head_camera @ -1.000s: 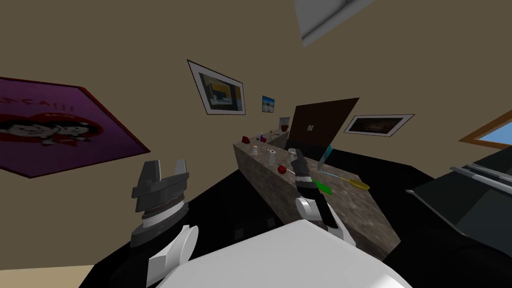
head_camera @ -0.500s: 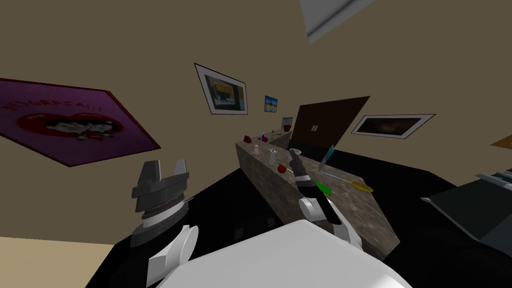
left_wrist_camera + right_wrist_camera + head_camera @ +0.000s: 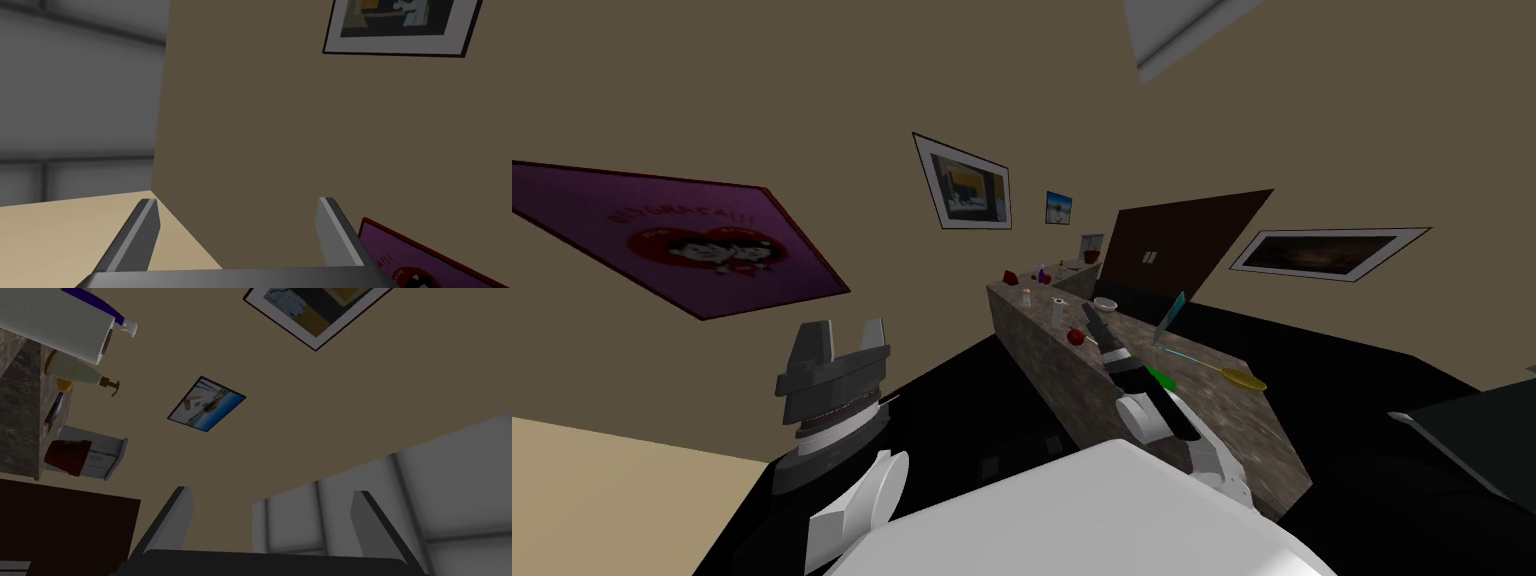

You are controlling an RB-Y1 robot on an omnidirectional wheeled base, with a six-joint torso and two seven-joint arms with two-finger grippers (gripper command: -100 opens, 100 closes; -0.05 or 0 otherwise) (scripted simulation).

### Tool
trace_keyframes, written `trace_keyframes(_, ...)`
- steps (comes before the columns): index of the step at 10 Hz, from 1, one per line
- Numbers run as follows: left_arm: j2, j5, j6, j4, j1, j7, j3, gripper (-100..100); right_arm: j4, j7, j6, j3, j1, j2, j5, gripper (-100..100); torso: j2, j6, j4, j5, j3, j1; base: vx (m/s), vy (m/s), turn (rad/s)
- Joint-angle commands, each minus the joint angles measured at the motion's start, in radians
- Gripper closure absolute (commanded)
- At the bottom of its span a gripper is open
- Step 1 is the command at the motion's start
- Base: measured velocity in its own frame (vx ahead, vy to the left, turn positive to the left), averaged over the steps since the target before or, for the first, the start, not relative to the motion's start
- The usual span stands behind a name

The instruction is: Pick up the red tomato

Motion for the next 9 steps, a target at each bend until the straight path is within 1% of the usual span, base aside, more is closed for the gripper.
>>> trace_keyframes(1, 0.0, 0.0, 0.0, 0.0, 0.0, 0.0, 0.0, 0, 0.002, 0.022, 0.015, 0.003, 0.0, -0.037, -0.004, -100, 0.0, 0.0, 0.0, 0.0, 0.0, 0.0, -0.034, -0.031, 0.058)
trace_keyframes(2, 0.0, 0.0, 0.0, 0.0, 0.0, 0.0, 0.0, 0, 0.004, 0.061, 0.043, 0.009, -0.001, -0.075, -0.014, -100, 0.0, 0.0, 0.0, 0.0, 0.0, 0.0, -0.032, -0.028, 0.104)
trace_keyframes(3, 0.0, 0.0, 0.0, 0.0, 0.0, 0.0, 0.0, 0, 0.004, 0.061, 0.043, 0.009, -0.001, -0.093, -0.014, -100, -0.001, 0.0, 0.0, 0.0, 0.0, 0.0, -0.028, -0.026, 0.058)
trace_keyframes(4, 0.0, 0.0, 0.0, 0.0, 0.0, 0.0, 0.0, 0, 0.006, 0.102, 0.072, 0.015, -0.002, -0.129, -0.024, -100, -0.001, 0.0, 0.0, 0.0, 0.0, 0.001, -0.046, -0.035, 0.111)
trace_keyframes(5, 0.0, 0.0, 0.0, 0.0, 0.0, 0.0, 0.0, 0, 0.006, 0.102, 0.072, 0.015, -0.002, -0.152, -0.024, -100, 0.0, 0.0, 0.0, 0.0, 0.0, 0.0, -0.034, -0.03, 0.046)
trace_keyframes(6, 0.0, 0.0, 0.0, 0.0, 0.0, 0.0, 0.0, 0, 0.008, 0.144, 0.1, 0.022, -0.002, -0.185, -0.034, -100, -0.001, 0.0, 0.0, 0.0, 0.0, 0.0, -0.033, -0.025, 0.089)
trace_keyframes(7, 0.0, 0.0, 0.0, 0.0, 0.0, 0.0, 0.0, 0, 0.008, 0.144, 0.1, 0.022, -0.002, -0.211, -0.034, -100, -0.001, 0.0, 0.0, 0.0, 0.0, 0.0, -0.029, -0.025, 0.055)
trace_keyframes(8, 0.0, 0.0, 0.0, 0.0, 0.0, 0.0, 0.0, 0, 0.01, 0.186, 0.129, 0.03, -0.003, -0.243, -0.044, -100, -0.001, 0.0, 0.0, 0.0, 0.0, 0.001, -0.026, -0.027, 0.103)
trace_keyframes(9, 0.0, 0.0, 0.0, 0.0, 0.0, 0.0, 0.0, 0, 0.01, 0.186, 0.129, 0.03, -0.003, -0.271, -0.044, -100, -0.001, 0.0, 0.0, 0.0, -0.001, 0.0, -0.021, -0.03, 0.051)
